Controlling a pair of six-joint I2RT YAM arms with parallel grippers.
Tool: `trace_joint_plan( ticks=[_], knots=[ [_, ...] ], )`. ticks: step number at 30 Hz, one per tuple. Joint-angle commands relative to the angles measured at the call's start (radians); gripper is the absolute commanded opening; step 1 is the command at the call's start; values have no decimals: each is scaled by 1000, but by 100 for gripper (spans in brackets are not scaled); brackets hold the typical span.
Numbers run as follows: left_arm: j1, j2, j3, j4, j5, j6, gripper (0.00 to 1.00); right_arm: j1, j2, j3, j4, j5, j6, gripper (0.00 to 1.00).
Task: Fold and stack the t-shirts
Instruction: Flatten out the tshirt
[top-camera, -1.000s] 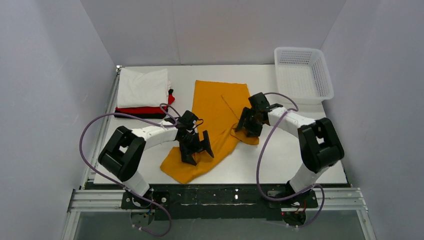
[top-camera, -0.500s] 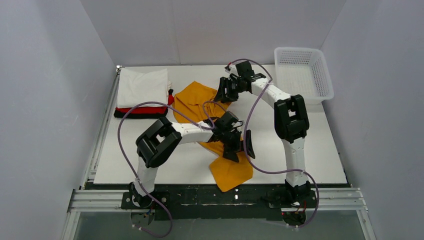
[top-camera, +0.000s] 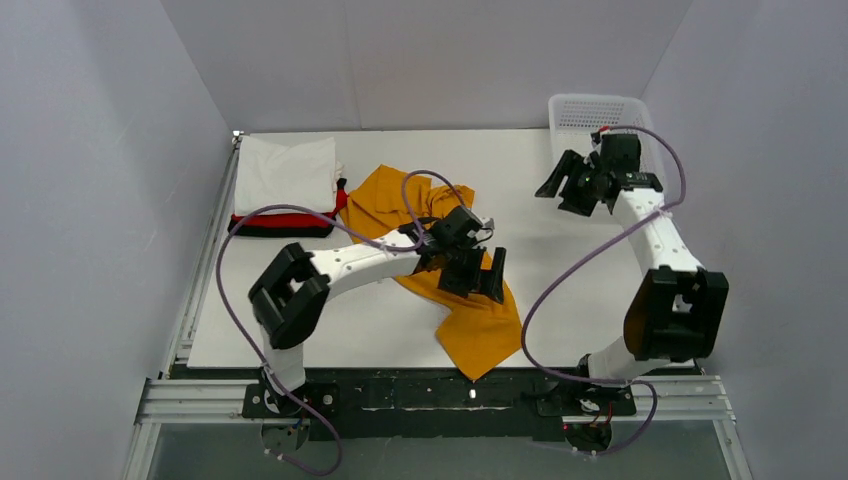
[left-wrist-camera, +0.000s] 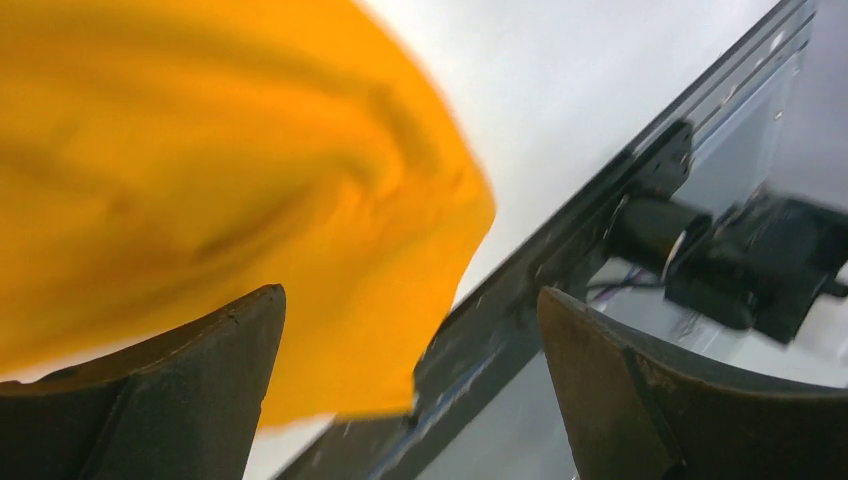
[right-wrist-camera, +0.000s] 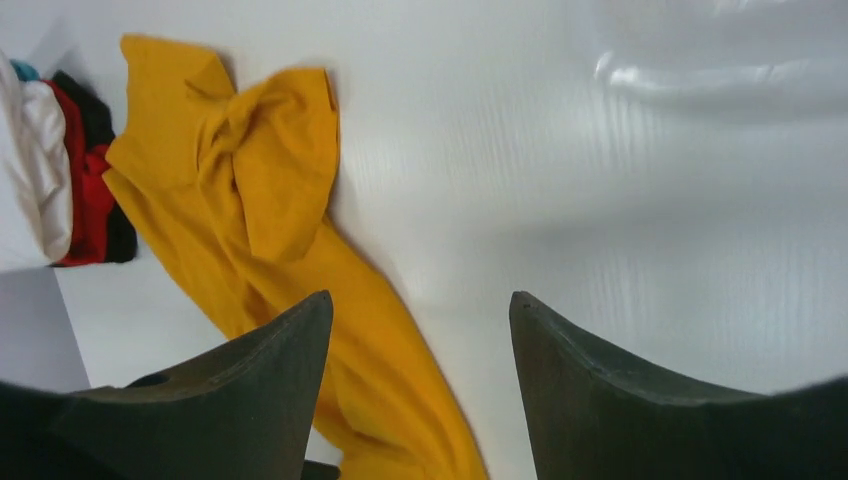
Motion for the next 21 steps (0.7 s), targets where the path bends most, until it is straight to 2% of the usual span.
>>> trace_joint_plan(
  ticks=[1,5,7,10,13,15,18,21],
  knots=[
    [51,-315,-156,-304,-159,103,98,53,-192,-297,-22,7,106,72],
    [209,-568,-382,-361,-203,47,98,195,-402,-534,-5,51,178,71],
    [297,-681,-499,-410,-252,23,98,332,-472,-553,-45,107,192,71],
    [387,-804,-570,-526,-376,12,98,531,-509,-562,-35,129,242,72],
    [435,-887,-585,-634,-435,34,98,657,-421,-561,64,97,278,72],
    [465,-917,-581,-686,-448,32,98,701,-306,-521,117,63,276,72],
    [497,-949,-595,-705,-432,19,98,726,-124,-433,156,20,253,71],
    [514,-963,-608,-728,-435,-1,98,718,-4,-379,147,64,255,71]
  ],
)
